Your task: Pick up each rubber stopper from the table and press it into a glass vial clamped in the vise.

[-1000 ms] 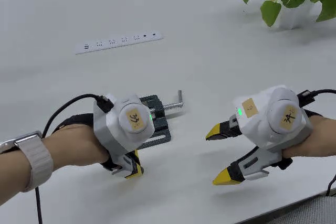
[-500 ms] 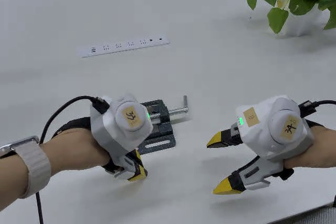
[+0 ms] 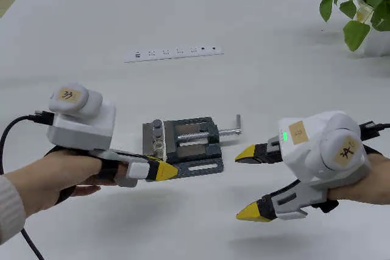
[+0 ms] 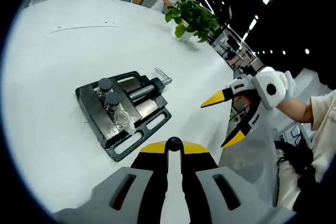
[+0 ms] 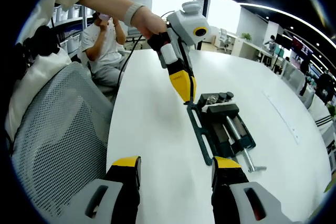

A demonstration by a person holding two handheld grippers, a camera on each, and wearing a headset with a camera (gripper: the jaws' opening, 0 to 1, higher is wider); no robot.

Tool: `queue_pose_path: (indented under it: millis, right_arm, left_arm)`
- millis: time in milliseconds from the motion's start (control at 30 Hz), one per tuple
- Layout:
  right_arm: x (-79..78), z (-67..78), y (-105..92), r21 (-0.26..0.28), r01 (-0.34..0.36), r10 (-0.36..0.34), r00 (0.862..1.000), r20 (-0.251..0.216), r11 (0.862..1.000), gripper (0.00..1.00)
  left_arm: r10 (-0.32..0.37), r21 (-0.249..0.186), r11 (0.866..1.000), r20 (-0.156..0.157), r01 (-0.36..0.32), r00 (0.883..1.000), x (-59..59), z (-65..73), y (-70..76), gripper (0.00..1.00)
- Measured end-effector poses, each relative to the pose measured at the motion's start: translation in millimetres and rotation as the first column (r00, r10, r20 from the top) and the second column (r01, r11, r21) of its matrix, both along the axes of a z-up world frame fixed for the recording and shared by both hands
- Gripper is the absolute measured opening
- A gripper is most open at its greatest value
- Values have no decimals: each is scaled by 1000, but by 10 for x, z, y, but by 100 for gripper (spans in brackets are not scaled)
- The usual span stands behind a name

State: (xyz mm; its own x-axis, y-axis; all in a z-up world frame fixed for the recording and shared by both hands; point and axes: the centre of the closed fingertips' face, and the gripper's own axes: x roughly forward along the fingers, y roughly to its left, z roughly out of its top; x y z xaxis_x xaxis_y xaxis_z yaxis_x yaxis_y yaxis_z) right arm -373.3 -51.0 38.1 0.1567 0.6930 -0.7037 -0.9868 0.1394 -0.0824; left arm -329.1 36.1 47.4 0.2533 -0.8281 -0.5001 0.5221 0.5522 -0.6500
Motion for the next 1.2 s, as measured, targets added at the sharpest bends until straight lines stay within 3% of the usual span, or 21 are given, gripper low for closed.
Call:
queue_pose_path:
  millis: [67, 167, 233, 400, 533, 733, 800, 833, 967, 1033, 1133, 1200]
  right_arm:
    - [2, 55, 70, 17, -7, 7, 1000, 6, 1000, 51]
    - [44, 206, 222, 75, -1, 0, 1000, 22, 997, 51]
    - [66, 286, 293, 103, 1, -4, 999, 32, 995, 51]
    - [122, 548, 503, 178, 1, -14, 997, 72, 984, 48]
    - [142, 794, 684, 263, -2, -21, 996, 87, 965, 46]
    - [104, 1096, 866, 334, -41, 7, 995, 101, 942, 41]
    - [69, 1162, 901, 337, -59, 23, 994, 110, 940, 38]
    - [44, 1202, 923, 344, -70, 32, 993, 115, 936, 37]
    - [-17, 1287, 963, 353, -96, 54, 990, 128, 931, 33]
    - [-45, 1331, 983, 361, -106, 61, 989, 134, 927, 32]
    - [-68, 1372, 1003, 370, -115, 68, 988, 139, 922, 28]
    - [-77, 1397, 1009, 377, -119, 69, 987, 142, 919, 24]
  left_arm:
    - [43, -57, 997, -15, -44, 999, 2, 86, 27, 5]
    - [93, -184, 978, -67, -104, 993, -38, 277, 55, 5]
    - [120, -212, 968, -81, -134, 990, -39, 331, 88, 5]
    - [156, -318, 929, -122, -188, 980, -104, 530, 128, 5]
    - [170, -416, 881, -163, -224, 972, -152, 716, 133, 5]
    - [119, -577, 783, -230, -233, 966, -238, 1005, 125, 5]
    - [97, -601, 769, -228, -218, 969, -271, 1038, 134, 5]
    - [69, -624, 754, -237, -206, 969, -316, 1077, 129, 5]
    - [47, -644, 740, -241, -196, 969, -375, 1114, 132, 5]
    - [25, -675, 711, -256, -197, 966, -410, 1174, 131, 5]
    - [4, -704, 681, -270, -200, 963, -438, 1230, 132, 5]
    - [0, -708, 677, -271, -200, 962, -446, 1231, 130, 5]
